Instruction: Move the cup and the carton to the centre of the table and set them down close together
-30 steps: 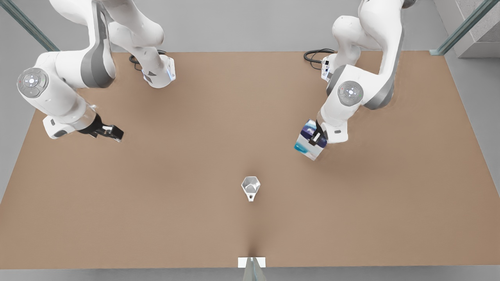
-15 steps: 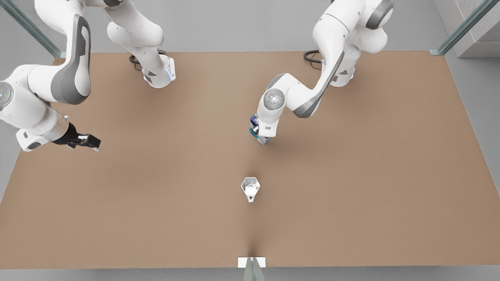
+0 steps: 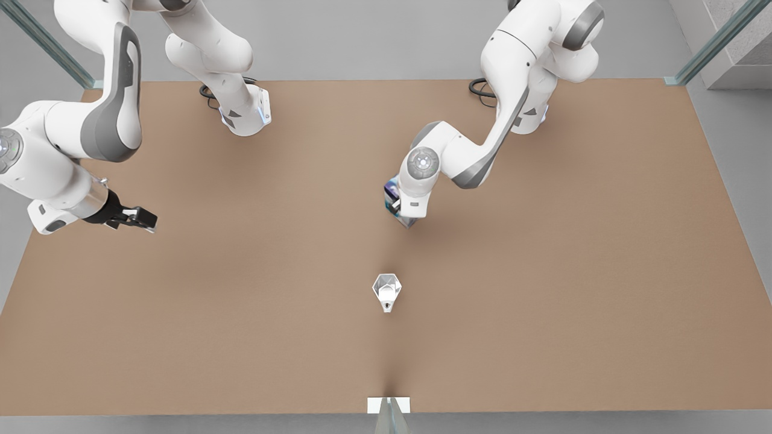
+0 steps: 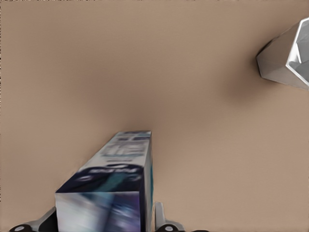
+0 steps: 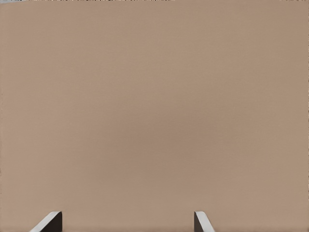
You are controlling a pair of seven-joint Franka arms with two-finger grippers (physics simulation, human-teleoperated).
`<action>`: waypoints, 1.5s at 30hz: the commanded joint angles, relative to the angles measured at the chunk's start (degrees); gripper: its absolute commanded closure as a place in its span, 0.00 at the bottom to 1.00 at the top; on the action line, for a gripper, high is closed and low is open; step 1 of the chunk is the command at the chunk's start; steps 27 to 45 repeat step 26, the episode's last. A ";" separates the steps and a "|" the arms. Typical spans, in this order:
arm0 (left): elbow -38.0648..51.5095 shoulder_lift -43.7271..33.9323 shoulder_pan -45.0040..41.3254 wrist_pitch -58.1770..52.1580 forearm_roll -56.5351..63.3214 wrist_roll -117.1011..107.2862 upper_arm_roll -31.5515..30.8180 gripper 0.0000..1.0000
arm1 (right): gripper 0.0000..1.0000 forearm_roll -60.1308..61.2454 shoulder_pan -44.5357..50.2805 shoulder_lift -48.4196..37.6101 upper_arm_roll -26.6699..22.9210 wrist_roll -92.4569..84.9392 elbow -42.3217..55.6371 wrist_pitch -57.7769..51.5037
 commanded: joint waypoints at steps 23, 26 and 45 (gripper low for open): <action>16.09 -9.15 30.05 -25.49 9.40 80.32 7.03 0.00 | 0.00 -0.53 0.76 -0.71 -0.08 0.44 1.58 -4.66; 15.30 -9.15 30.41 -23.11 10.98 80.50 7.03 0.00 | 0.00 -0.53 0.76 -1.15 -0.17 0.70 1.41 -4.57; 15.30 -9.15 30.41 -23.11 10.98 80.50 7.03 0.00 | 0.00 -0.53 0.76 -1.15 -0.17 0.70 1.41 -4.57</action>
